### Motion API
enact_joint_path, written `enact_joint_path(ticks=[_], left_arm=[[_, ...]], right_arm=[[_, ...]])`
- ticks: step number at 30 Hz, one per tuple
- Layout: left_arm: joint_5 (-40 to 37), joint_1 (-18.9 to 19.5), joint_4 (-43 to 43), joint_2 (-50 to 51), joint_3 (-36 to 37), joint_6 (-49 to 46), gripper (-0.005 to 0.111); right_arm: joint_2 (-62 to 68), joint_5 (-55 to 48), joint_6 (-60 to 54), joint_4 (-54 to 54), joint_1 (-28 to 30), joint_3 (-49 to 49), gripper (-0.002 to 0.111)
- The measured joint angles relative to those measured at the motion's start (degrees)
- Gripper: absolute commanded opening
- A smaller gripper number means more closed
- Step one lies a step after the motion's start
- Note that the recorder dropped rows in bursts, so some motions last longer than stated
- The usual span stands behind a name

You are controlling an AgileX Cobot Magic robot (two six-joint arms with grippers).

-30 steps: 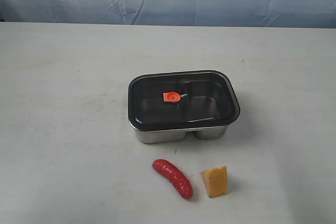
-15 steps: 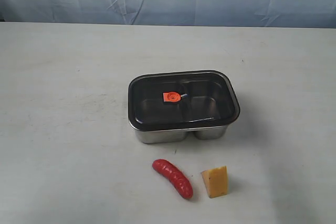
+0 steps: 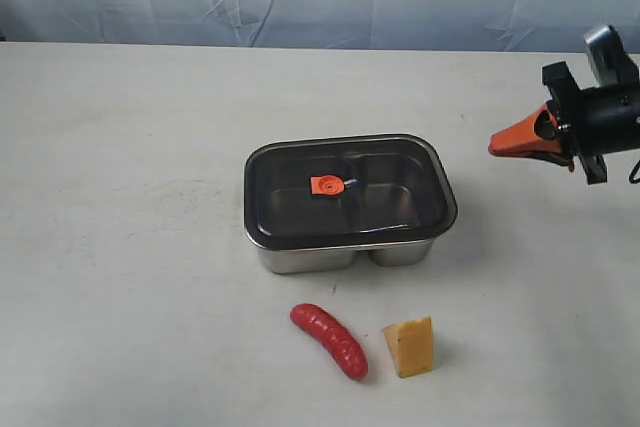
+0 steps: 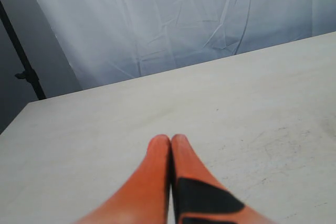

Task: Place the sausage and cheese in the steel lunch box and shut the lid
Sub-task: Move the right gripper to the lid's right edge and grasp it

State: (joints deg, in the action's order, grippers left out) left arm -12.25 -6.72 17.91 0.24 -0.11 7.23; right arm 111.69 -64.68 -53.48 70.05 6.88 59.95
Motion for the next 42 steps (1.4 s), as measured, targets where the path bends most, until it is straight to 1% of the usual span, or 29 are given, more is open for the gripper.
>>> enact_joint_path(ticks=[3, 7, 8, 9, 11, 17, 25, 32, 34, 37, 38, 42], left_arm=[[0.0, 0.0, 0.0, 0.0, 0.0, 0.0, 0.0], [0.0, 0.0, 0.0, 0.0, 0.0, 0.0, 0.0], [0.0, 0.0, 0.0, 0.0, 0.0, 0.0, 0.0], [0.0, 0.0, 0.0, 0.0, 0.0, 0.0, 0.0], [0.0, 0.0, 0.0, 0.0, 0.0, 0.0, 0.0], [0.0, 0.0, 0.0, 0.0, 0.0, 0.0, 0.0], [0.0, 0.0, 0.0, 0.0, 0.0, 0.0, 0.0], [0.0, 0.0, 0.0, 0.0, 0.0, 0.0, 0.0], [0.0, 0.0, 0.0, 0.0, 0.0, 0.0, 0.0], [0.0, 0.0, 0.0, 0.0, 0.0, 0.0, 0.0], [0.0, 0.0, 0.0, 0.0, 0.0, 0.0, 0.0], [0.0, 0.0, 0.0, 0.0, 0.0, 0.0, 0.0]], right_arm=[[3.1, -0.87, -3.82, 0.49, -0.28, 0.09, 0.017], [4.06, -0.03, -6.18, 0.88, -2.08, 0.09, 0.05], [4.06, 0.21, -6.49, 1.12, -2.46, 0.09, 0.057], [4.06, 0.53, -6.87, 1.11, -2.58, 0.09, 0.06], [4.06, 1.51, -7.41, 1.11, -2.71, 0.09, 0.058], [4.06, 2.85, -7.76, 0.98, -3.89, 0.09, 0.046], [4.06, 3.85, -7.76, 0.18, -9.02, 0.09, 0.05], [4.06, 5.16, -7.16, -1.11, -9.4, 0.09, 0.049], [4.06, 5.17, -6.93, -1.2, -9.4, 0.09, 0.045], [4.06, 5.17, -6.49, -1.34, -9.4, 0.09, 0.029], [4.06, 5.17, -6.52, -1.51, -9.4, 0.09, 0.021], [4.06, 4.6, -6.33, -1.64, -9.4, 0.09, -0.001]])
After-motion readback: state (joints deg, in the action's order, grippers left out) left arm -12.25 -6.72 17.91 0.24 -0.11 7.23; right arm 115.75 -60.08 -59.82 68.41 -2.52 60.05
